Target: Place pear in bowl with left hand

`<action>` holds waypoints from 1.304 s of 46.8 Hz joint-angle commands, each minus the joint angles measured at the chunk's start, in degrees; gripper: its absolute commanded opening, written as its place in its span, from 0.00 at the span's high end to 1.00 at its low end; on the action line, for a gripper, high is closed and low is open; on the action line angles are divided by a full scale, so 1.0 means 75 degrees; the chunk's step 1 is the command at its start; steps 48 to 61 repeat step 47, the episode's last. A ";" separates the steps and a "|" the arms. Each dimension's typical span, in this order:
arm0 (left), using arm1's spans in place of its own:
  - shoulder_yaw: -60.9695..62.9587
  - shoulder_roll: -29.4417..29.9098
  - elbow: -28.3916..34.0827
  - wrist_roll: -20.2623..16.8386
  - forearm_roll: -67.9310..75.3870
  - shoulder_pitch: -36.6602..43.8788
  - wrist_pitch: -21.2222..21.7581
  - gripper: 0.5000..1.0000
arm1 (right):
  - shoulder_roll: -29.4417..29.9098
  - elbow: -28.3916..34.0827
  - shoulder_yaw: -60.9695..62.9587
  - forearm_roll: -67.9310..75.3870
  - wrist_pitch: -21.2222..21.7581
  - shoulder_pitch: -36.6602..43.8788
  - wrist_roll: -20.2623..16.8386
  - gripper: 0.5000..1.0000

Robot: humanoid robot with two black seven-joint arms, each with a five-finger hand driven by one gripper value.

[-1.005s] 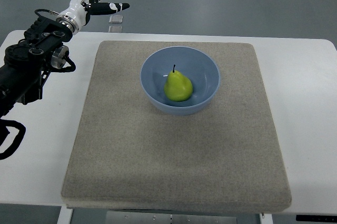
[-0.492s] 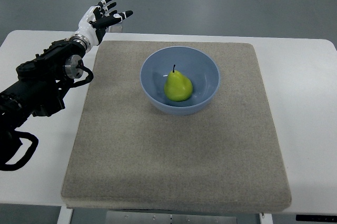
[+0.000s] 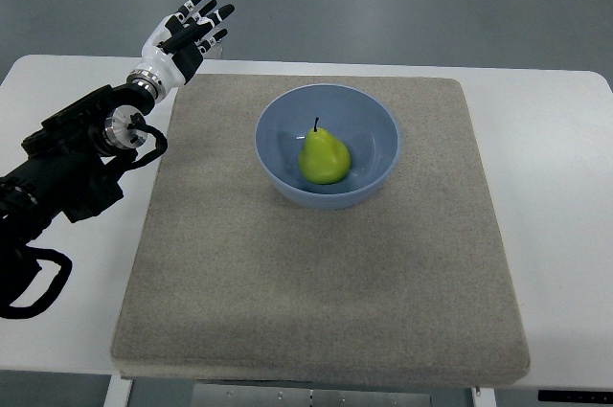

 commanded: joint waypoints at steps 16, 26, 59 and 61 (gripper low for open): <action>-0.0013 0.0073 0.0010 -0.0062 0.0007 -0.0068 0.0058 0.02 | 0.0000 -0.0003 -0.0004 0.0000 -0.0011 0.0002 0.0000 0.15; -0.0013 0.0061 0.0010 -0.0062 0.0007 -0.0091 0.0116 0.02 | 0.0000 0.0009 -0.0004 0.0000 0.0000 0.0002 0.0000 0.15; -0.0025 -0.0079 0.0010 -0.0062 -0.0028 -0.0115 0.0140 0.02 | 0.0000 0.0009 0.0019 0.0000 0.0000 0.0072 0.0012 0.15; -0.0025 -0.0079 0.0010 -0.0062 -0.0028 -0.0115 0.0140 0.02 | 0.0000 0.0009 0.0019 0.0000 0.0000 0.0072 0.0012 0.15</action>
